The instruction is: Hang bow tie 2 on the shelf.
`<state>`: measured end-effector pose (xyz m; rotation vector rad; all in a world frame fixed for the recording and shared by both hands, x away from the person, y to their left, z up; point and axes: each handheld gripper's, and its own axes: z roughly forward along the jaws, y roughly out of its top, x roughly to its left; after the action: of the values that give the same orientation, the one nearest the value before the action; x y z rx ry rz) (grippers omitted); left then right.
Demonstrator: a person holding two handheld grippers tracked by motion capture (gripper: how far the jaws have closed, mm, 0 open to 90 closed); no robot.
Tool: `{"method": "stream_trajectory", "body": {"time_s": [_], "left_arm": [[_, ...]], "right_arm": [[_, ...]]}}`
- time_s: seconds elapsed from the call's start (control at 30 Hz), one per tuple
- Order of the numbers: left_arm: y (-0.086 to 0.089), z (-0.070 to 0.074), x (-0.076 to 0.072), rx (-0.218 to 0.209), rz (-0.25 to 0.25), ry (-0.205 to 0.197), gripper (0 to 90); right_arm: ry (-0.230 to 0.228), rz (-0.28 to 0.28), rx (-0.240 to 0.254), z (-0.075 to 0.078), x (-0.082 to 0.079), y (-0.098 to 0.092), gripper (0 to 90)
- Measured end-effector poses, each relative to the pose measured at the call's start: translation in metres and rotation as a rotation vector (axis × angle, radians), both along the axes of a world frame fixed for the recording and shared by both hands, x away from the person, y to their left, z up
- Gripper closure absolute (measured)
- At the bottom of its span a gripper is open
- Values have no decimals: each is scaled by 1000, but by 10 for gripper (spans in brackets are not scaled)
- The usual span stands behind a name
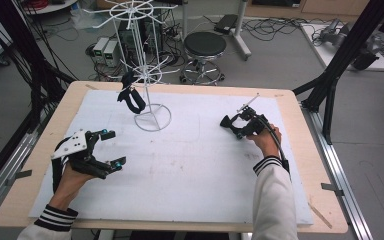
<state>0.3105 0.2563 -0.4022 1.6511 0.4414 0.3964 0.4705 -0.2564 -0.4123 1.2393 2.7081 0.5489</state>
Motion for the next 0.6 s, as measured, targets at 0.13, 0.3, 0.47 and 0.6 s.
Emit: {"method": "stream_trajectory", "body": {"time_s": [0.13, 0.3, 0.47, 0.6], "left_arm": [[0, 0, 0, -1, 1, 5, 18], [0, 0, -1, -16, -2, 17, 17], [-3, 0, -2, -12, -11, 17, 17], [-7, 0, -2, -3, -19, 13, 17]], "right_arm": [[-11, 4, 14, 2, -1, 1, 826], [-40, 21, 42, 7, -6, 0, 826], [-80, 43, 77, 13, -15, 0, 825], [-101, 79, 128, 20, -24, 2, 824]]}}
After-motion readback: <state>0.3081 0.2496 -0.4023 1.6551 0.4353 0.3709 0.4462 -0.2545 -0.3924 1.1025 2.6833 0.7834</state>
